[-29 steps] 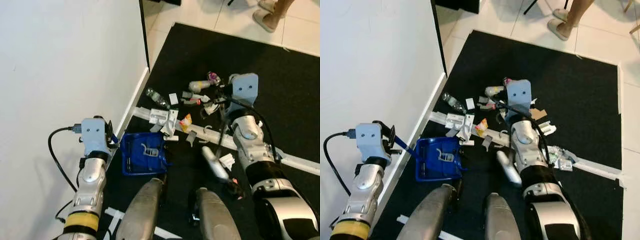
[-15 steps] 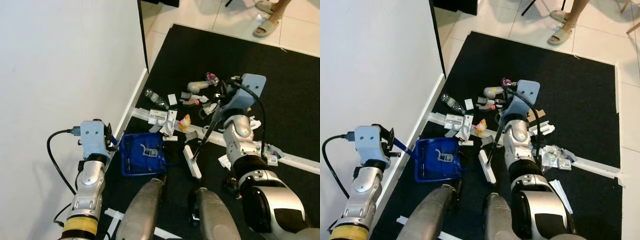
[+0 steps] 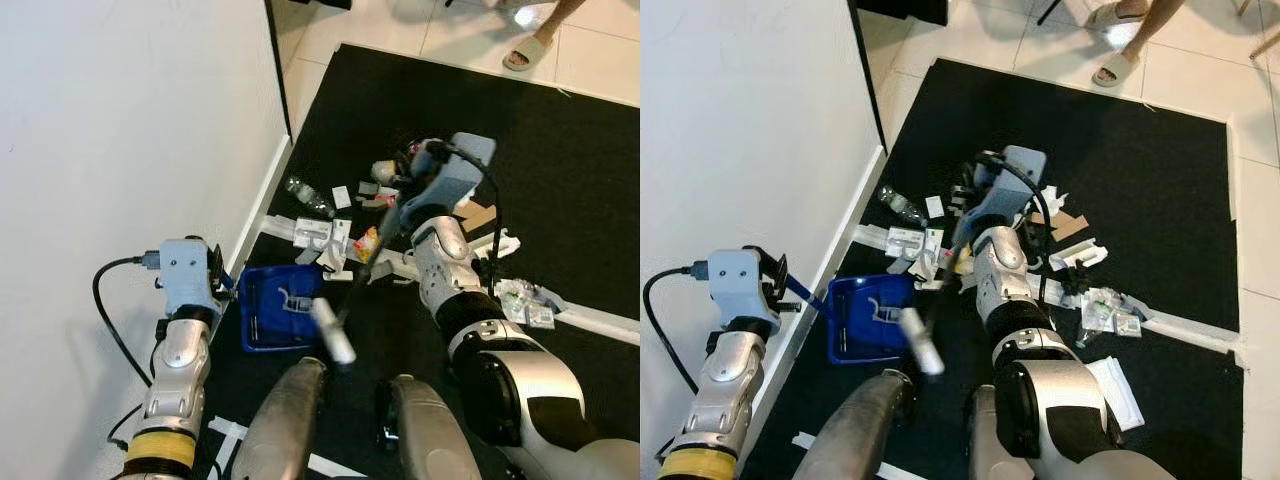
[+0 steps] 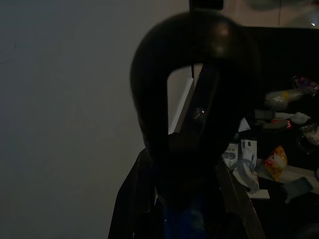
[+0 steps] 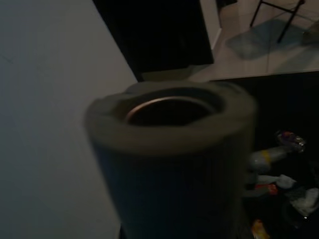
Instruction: Sweep floor
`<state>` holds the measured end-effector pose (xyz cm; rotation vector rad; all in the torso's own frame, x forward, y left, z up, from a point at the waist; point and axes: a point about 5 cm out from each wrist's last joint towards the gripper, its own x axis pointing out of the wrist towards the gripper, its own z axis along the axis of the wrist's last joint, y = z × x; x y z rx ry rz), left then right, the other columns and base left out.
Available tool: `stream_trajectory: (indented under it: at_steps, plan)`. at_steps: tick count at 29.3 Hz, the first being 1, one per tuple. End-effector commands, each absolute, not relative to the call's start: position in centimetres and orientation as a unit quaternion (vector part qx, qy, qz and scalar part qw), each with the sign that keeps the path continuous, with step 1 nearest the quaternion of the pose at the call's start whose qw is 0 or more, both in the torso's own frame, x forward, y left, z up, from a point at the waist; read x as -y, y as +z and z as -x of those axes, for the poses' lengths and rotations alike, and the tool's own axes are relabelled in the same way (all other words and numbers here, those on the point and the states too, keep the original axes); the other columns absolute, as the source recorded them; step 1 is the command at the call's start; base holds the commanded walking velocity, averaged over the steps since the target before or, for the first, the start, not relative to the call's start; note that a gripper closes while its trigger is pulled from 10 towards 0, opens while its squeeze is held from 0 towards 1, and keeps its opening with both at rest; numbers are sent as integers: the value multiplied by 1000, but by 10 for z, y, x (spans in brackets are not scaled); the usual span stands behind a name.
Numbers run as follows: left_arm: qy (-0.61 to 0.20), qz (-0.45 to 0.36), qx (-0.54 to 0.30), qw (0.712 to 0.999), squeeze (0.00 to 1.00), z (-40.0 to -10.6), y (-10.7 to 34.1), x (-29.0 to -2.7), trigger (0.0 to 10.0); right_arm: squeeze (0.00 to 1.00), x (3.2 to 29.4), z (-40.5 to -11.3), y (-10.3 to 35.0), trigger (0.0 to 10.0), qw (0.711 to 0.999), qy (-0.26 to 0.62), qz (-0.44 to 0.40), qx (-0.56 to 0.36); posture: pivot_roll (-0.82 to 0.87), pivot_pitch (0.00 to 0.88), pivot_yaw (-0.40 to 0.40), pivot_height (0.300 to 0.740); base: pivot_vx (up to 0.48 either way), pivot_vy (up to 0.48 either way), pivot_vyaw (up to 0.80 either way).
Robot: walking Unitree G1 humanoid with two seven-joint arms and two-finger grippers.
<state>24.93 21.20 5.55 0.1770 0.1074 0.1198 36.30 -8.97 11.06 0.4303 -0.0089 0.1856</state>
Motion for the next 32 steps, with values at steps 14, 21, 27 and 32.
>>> stream_trajectory:
  at_steps: [14, 21, 27, 32]
  plan:
    - [79, -98, -89, 988, 0, -259, 47, -222, 10000, 0, 34, -345, 175, 10000, 930, 255, -224, 142, 61, 145, -43, 740, 0, 0, 0]
    - [93, -92, -115, 985, 0, -276, 52, -235, 10000, 0, 55, -332, 191, 10000, 934, 259, -151, 197, 38, 117, -36, 740, 0, 0, 0]
    - [94, -111, -136, 980, 0, -287, 59, -247, 10000, 0, 79, -328, 195, 10000, 941, 224, -154, 201, 31, 100, -26, 740, 0, 0, 0]
    - [84, -117, -150, 978, 0, -297, 71, -259, 10000, 0, 108, -330, 182, 10000, 959, 175, -140, 176, 27, 78, -16, 740, 0, 0, 0]
